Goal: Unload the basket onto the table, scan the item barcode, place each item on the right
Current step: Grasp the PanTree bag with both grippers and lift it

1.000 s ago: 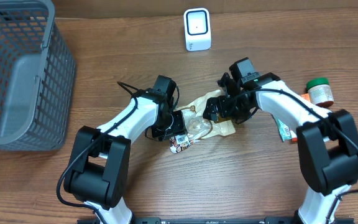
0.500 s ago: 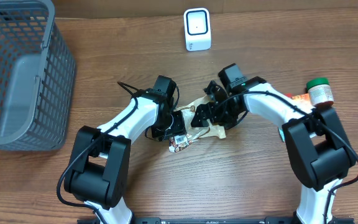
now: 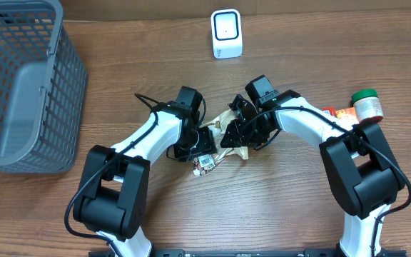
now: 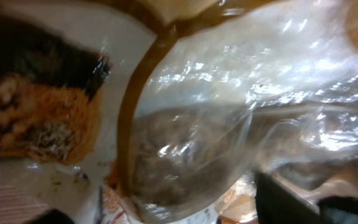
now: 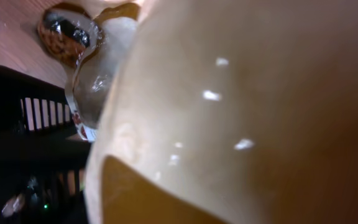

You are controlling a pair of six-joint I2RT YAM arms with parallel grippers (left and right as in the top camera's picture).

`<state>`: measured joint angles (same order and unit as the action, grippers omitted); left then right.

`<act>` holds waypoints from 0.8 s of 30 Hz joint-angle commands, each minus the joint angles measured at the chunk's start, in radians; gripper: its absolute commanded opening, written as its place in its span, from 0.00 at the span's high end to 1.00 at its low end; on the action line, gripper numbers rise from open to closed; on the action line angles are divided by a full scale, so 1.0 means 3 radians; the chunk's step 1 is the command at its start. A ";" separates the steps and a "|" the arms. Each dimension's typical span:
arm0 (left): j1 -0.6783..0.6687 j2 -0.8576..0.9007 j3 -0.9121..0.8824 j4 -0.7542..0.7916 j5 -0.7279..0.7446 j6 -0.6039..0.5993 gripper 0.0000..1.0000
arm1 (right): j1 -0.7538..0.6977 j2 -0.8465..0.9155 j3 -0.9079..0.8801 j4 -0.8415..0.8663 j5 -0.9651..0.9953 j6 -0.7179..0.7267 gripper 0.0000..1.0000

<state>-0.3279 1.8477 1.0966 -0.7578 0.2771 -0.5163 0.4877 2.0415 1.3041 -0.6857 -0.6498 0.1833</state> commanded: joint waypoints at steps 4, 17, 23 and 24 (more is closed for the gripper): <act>-0.0018 0.0136 -0.0100 0.0000 -0.0032 0.0168 0.18 | 0.0041 0.0047 0.0014 0.0011 -0.0111 -0.0005 0.65; 0.0313 -0.0123 0.0226 -0.0192 -0.0041 0.0492 0.10 | -0.0093 -0.0365 0.0017 0.0001 -0.0083 -0.0296 0.73; 0.0604 -0.0558 0.0392 -0.0188 0.0033 0.0590 0.09 | -0.0097 -0.0624 0.0017 0.0000 0.0050 -0.0381 0.89; 0.0669 -0.0651 0.0422 -0.0181 0.0028 0.0593 0.08 | -0.0097 -0.0661 0.0015 0.0001 0.0092 -0.0381 0.91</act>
<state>-0.1669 1.7454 1.1728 -0.8177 0.2863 -0.3717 0.4587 1.9106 1.3037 -0.6907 -0.6361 0.0963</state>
